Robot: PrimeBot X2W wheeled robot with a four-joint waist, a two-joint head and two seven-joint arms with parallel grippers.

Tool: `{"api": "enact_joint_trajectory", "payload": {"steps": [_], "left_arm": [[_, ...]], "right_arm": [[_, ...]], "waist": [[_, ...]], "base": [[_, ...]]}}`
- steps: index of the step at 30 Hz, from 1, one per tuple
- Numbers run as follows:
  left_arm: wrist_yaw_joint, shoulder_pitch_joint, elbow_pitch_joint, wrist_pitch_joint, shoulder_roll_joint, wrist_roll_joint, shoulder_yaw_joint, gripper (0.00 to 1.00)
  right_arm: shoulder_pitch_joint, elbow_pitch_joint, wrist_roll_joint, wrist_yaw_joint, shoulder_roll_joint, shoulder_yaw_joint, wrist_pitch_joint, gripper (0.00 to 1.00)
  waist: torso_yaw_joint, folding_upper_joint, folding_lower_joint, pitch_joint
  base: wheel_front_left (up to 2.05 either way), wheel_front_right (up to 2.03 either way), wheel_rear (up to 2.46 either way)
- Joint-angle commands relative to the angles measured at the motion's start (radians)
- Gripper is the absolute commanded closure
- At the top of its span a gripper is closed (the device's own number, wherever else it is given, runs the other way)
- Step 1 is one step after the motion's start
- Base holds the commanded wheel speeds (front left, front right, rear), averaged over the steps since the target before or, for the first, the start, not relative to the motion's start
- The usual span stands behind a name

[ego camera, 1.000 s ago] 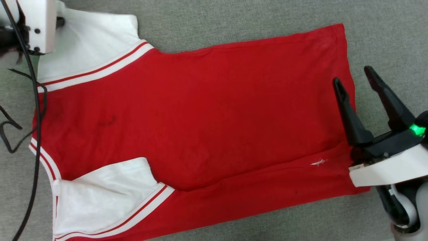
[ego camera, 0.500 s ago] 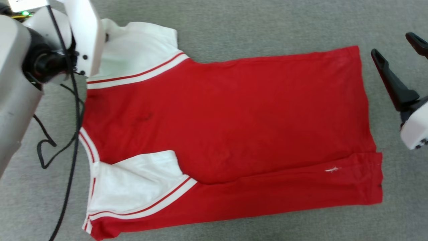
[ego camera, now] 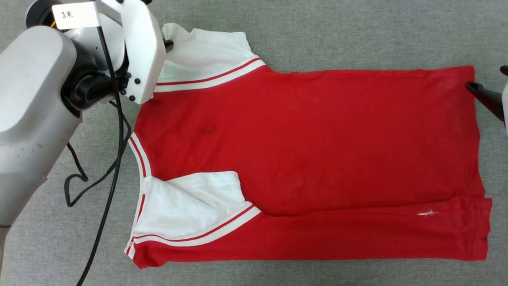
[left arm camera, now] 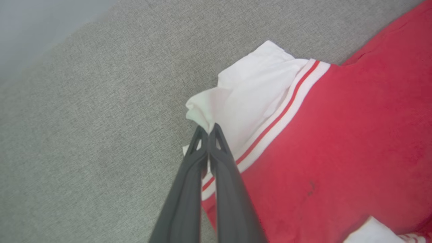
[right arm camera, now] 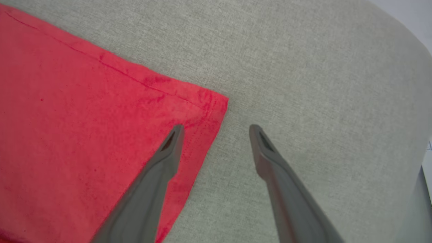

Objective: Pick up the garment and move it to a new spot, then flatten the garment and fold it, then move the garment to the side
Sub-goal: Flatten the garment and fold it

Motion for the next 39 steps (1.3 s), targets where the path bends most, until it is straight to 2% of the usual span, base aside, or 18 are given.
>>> {"api": "enact_joint_trajectory", "payload": {"steps": [1, 10, 15, 16, 17, 18, 30, 36, 39], "left_arm": [[0.000, -0.010, -0.003, -0.009, 0.000, -0.007, -0.005, 1.00], [0.000, -0.055, -0.017, -0.051, -0.010, -0.026, -0.040, 1.00], [0.000, -0.060, -0.004, -0.072, 0.002, -0.042, -0.060, 1.00], [0.000, -0.060, 0.000, -0.077, 0.006, -0.044, -0.065, 1.00], [0.000, -0.059, 0.004, -0.081, 0.009, -0.044, -0.070, 1.00], [0.000, -0.057, 0.008, -0.089, 0.013, -0.048, -0.074, 1.00], [0.000, 0.034, 0.008, -0.175, 0.064, -0.089, -0.120, 1.00], [0.001, 0.114, -0.034, -0.215, 0.098, -0.105, -0.137, 1.00], [0.016, 0.166, -0.072, -0.236, 0.117, -0.114, -0.144, 1.00]], "right_arm": [[-0.024, 0.026, 0.001, -0.001, 0.016, 0.008, 0.003, 0.00], [-0.077, 0.238, 0.002, -0.001, 0.075, 0.105, 0.000, 0.00], [-0.053, 0.300, 0.028, 0.000, 0.065, 0.188, -0.004, 0.00], [-0.057, 0.306, 0.032, 0.001, 0.062, 0.192, -0.018, 0.28], [-0.063, 0.310, 0.038, 0.001, 0.060, 0.195, -0.033, 0.88], [-0.070, 0.312, 0.042, 0.001, 0.058, 0.197, -0.049, 1.00], [-0.063, 0.291, 0.097, -0.001, 0.053, 0.197, -0.317, 1.00], [0.022, 0.261, 0.119, -0.001, 0.033, 0.214, -0.385, 1.00], [0.077, 0.245, 0.129, -0.001, 0.018, 0.218, -0.409, 1.00]], "waist": [[0.007, 0.0000, -0.0001, 0.009], [0.048, 0.0000, -0.0001, 0.059], [0.048, 0.0000, -0.0001, 0.060], [0.047, 0.0000, -0.0001, 0.057], [0.044, 0.0000, -0.0001, 0.053], [0.041, 0.0000, -0.0001, 0.047], [0.009, 0.0000, -0.0001, -0.102], [0.011, 0.0000, -0.0001, -0.189], [0.012, 0.0000, -0.0001, -0.230]], "base": [[0.00, 0.00, 0.00], [0.00, 0.00, 0.00], [0.00, 0.00, 0.00], [0.00, 0.00, 0.00], [0.00, 0.00, 0.00], [0.00, 0.00, 0.00], [0.00, 0.00, 0.00], [0.00, 0.00, 0.00], [0.00, 0.00, 0.00]]}}
